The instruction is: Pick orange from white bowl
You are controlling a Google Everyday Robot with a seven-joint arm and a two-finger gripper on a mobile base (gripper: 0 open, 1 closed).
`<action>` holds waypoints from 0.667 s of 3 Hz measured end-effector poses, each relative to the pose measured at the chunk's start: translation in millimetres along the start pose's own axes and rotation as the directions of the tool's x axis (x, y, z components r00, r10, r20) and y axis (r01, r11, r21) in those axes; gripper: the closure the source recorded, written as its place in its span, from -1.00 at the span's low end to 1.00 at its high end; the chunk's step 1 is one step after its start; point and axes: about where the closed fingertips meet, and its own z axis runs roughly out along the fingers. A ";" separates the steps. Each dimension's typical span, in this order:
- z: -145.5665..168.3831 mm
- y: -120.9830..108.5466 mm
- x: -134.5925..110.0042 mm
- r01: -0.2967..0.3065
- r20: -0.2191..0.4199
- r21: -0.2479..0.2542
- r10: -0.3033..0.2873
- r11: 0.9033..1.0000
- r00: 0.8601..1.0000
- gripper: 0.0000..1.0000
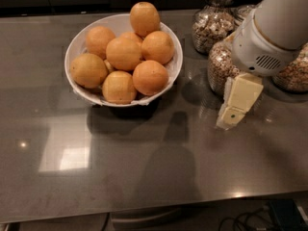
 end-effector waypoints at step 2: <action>28.0 -7.3 -37.2 -0.022 0.143 -0.009 0.023 1.000 0.989 -1.00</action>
Offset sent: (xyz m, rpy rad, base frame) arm 0.0565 0.0855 -0.0221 0.3055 -0.0770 0.0357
